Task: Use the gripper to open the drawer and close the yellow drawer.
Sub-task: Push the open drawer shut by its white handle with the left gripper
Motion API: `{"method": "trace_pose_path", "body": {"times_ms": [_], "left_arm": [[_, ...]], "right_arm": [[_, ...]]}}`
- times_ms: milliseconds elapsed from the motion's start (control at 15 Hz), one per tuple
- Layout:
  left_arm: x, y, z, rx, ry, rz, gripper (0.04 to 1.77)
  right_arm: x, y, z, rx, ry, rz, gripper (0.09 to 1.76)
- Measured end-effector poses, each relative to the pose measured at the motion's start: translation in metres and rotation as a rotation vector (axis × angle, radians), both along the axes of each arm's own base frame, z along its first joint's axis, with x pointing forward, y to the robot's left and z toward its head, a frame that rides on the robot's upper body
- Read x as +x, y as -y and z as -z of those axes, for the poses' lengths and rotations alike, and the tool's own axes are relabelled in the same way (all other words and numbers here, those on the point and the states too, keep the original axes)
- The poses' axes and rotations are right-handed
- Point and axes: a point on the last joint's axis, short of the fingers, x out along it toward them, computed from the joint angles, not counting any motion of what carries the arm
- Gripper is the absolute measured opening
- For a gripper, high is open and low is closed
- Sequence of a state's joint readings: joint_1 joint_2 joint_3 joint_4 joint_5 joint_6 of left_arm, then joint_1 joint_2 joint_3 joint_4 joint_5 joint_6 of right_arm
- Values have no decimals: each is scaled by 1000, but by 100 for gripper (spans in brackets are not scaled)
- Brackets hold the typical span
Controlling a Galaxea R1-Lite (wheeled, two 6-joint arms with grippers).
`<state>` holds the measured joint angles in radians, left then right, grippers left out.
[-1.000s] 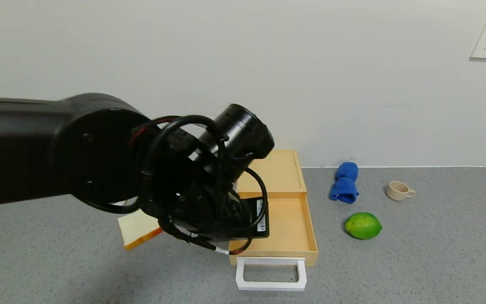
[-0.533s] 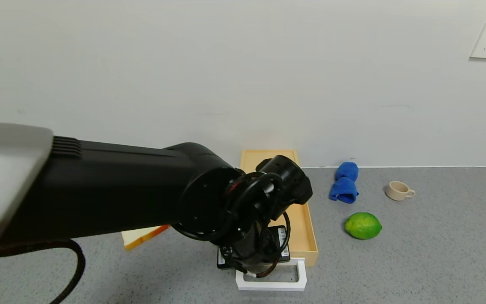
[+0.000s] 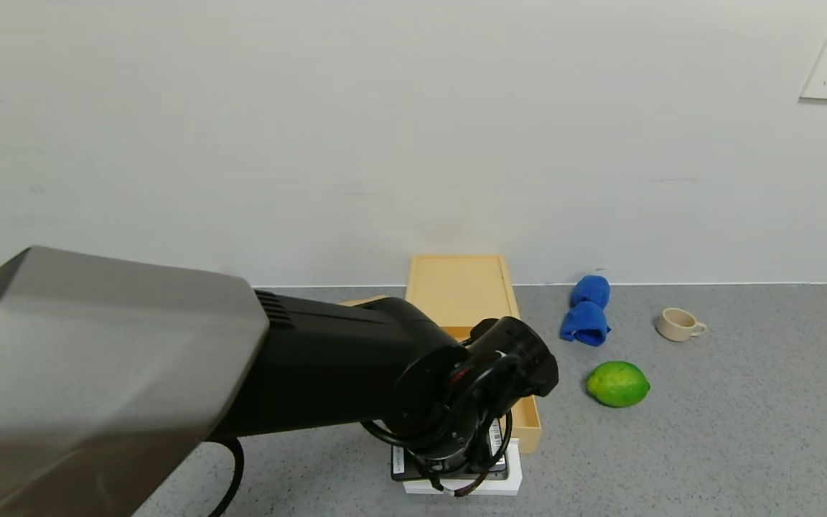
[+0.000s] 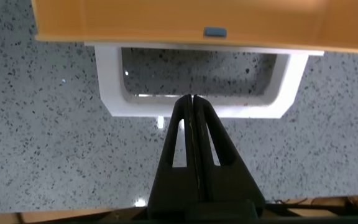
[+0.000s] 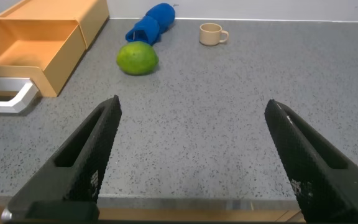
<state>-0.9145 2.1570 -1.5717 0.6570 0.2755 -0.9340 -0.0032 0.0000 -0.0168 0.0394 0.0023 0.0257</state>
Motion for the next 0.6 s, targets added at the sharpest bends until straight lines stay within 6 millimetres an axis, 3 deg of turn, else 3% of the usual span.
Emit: {"method": "trace_pose_path", "body": {"times_ms": [600], "left_arm": [[5, 8, 19, 11, -3, -10, 11]], "right_arm": [[0, 0, 0, 0, 0, 0, 170]]}}
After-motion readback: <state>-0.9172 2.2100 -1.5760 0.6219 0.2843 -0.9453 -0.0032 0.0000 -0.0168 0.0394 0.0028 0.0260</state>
